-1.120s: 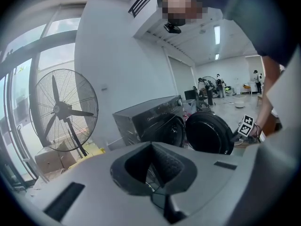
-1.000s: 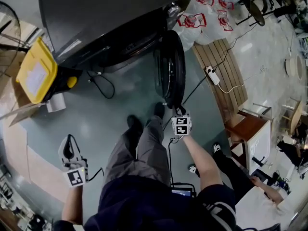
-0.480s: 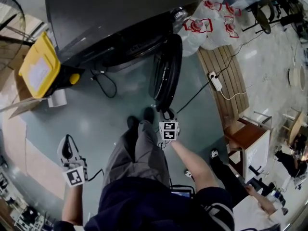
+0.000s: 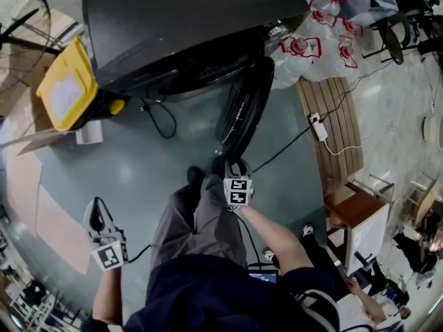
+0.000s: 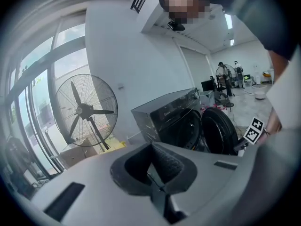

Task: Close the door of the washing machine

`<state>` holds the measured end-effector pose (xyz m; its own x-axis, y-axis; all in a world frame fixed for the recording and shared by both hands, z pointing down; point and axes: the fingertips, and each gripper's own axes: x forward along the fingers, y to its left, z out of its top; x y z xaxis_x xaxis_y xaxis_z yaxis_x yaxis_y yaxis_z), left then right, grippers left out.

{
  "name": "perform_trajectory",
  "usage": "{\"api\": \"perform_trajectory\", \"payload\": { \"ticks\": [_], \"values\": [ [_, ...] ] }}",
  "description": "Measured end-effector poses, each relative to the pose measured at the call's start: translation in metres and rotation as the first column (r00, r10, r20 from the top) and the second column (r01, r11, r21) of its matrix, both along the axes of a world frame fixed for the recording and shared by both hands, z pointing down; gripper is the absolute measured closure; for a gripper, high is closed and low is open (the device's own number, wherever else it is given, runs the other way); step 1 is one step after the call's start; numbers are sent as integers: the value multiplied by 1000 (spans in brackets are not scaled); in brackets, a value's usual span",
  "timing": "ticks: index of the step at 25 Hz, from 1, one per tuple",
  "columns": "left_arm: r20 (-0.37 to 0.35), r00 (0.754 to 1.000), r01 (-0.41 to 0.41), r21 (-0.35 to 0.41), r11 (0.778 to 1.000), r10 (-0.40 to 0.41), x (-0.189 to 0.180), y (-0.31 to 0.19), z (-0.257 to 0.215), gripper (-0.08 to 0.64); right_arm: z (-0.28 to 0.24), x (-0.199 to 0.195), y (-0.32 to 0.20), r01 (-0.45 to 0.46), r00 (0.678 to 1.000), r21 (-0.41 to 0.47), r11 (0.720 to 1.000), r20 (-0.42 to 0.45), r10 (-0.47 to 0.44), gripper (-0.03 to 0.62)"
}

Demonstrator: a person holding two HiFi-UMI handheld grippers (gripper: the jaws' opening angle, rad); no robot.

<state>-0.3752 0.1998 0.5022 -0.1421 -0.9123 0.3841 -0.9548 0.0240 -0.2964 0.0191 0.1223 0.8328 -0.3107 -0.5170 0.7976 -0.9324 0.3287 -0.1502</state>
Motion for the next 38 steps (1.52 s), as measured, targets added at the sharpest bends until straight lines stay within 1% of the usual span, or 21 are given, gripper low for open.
{"api": "perform_trajectory", "payload": {
  "ticks": [3, 8, 12, 15, 20, 27, 31, 35, 38],
  "values": [
    [3, 999, 37, 9, 999, -37, -10, 4, -5, 540, 1, -17, -3, -3, 1000, -8, 1000, 11, 3, 430],
    [1, 998, 59, 32, 998, -59, -39, 6, -10, 540, 1, -42, -11, -59, 998, 7, 998, 14, 59, 428],
    [13, 999, 42, 16, 999, -42, -68, 1, -7, 540, 1, -64, -20, -92, 996, 25, 995, 11, 91, 427],
    [19, 1000, 22, 23, 1000, -22, -89, -3, -4, 540, 2, -80, -26, -127, 992, 31, 991, 7, 127, 426],
    [25, 1000, 8, 27, 1000, -9, -113, -12, 5, 540, 3, -109, -39, -170, 985, 44, 984, 34, 169, 423],
    [12, 1000, 16, 8, 1000, -16, -131, -16, 17, 540, 4, -142, -61, -216, 975, 55, 975, 61, 213, 416],
    [11, 1000, 17, 19, 1000, -17, -146, -20, 17, 540, 3, -160, -75, -241, 969, 58, 969, 71, 237, 413],
    [10, 999, 32, -2, 999, -32, -159, -21, 20, 540, 2, -176, -91, -277, 959, 59, 959, 79, 272, 410],
    [17, 999, 34, 2, 999, -34, -172, -24, 17, 540, 1, -192, -105, -312, 948, 56, 948, 90, 306, 407]
  ]
}}
